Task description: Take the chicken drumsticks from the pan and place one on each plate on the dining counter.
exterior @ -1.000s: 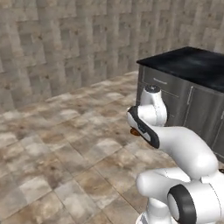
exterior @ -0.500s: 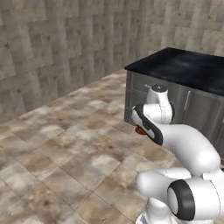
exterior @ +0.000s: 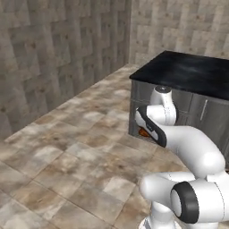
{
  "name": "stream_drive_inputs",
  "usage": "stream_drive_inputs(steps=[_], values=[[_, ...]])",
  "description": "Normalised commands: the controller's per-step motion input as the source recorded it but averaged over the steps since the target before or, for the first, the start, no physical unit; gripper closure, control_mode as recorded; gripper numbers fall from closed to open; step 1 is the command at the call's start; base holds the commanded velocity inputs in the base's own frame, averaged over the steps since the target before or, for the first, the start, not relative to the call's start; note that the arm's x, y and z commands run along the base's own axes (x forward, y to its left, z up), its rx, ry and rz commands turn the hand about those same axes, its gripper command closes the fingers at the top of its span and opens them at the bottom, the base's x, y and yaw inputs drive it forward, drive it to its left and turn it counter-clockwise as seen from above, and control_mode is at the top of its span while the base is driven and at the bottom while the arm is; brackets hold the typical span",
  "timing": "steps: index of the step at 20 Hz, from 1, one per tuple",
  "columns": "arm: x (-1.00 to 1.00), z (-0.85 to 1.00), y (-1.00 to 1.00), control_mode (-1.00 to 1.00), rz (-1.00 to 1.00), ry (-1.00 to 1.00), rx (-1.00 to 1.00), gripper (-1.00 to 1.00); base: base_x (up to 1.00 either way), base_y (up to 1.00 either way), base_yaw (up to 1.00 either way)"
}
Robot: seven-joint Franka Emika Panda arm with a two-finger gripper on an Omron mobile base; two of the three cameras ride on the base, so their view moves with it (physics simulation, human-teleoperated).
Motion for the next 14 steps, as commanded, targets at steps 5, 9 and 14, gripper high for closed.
stream_drive_inputs(steps=[5,9,14], values=[[0.0,0.0,0.0,1.0,0.0,0.0,0.0,1.0,1.0,0.51,-0.29],[0.0,0.0,0.0,1.0,0.0,0.0,0.0,1.0,1.0,0.51,-0.27],[0.0,0.0,0.0,1.0,0.0,0.0,0.0,1.0,1.0,0.5,-0.22]])
